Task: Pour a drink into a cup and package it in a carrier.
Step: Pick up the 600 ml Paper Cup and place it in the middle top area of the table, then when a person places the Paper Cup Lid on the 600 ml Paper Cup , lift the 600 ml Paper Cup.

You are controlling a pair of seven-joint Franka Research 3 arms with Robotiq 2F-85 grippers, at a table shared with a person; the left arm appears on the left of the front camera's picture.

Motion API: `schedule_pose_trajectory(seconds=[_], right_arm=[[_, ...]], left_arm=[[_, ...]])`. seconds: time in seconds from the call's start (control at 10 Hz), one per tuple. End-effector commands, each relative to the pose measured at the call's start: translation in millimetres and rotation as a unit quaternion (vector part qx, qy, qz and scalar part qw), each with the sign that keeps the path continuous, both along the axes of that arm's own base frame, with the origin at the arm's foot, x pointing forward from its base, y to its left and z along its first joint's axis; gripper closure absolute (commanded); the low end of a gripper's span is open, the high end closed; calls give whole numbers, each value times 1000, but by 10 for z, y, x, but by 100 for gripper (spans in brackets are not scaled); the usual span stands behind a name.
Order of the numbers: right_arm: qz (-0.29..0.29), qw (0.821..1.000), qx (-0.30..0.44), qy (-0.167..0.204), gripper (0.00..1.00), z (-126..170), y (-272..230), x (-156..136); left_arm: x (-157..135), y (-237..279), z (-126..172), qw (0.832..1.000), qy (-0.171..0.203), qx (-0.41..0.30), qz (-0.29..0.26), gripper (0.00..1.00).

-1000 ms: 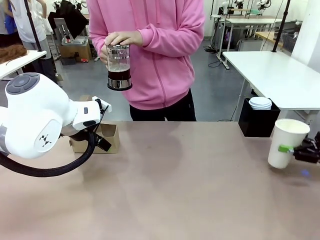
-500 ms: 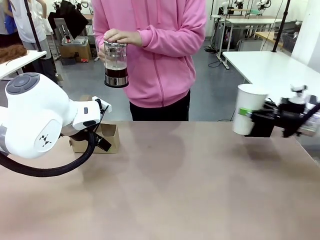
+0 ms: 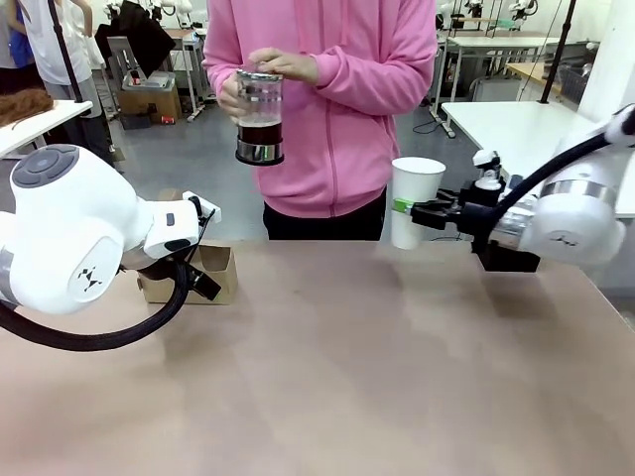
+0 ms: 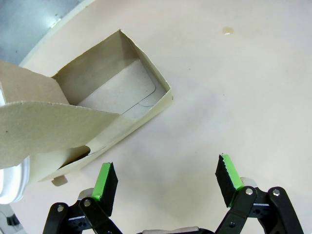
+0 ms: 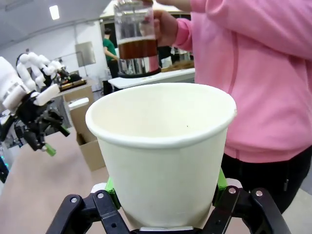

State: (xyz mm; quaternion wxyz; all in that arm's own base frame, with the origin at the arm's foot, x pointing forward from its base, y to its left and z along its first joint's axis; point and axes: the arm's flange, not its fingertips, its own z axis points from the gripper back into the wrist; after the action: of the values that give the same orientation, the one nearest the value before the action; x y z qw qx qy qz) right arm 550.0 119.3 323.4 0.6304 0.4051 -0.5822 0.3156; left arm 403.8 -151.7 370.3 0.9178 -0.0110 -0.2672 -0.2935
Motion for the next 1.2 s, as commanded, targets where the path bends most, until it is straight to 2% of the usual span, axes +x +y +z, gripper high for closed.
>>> schedule_pose_trajectory(seconds=[0.0, 0.2, 0.6, 0.7, 1.1], right_arm=[[-22, 1000, -2, -12, 20, -218, 150, 366], [-24, 1000, -8, -16, 20, -368, 241, 486], [-6, 1000, -6, -14, 20, -448, 231, 587], [1, 1000, -2, -3, 20, -443, 231, 503], [1, 1000, -2, -3, 20, -443, 231, 503]], left_arm=[[-2, 0, 3, 1000, 0, -1, 0, 0], [-2, 0, 3, 1000, 0, -1, 0, 0], [-2, 0, 3, 1000, 0, -1, 0, 0], [-2, 0, 3, 1000, 0, -1, 0, 0], [-2, 0, 3, 1000, 0, -1, 0, 0]])
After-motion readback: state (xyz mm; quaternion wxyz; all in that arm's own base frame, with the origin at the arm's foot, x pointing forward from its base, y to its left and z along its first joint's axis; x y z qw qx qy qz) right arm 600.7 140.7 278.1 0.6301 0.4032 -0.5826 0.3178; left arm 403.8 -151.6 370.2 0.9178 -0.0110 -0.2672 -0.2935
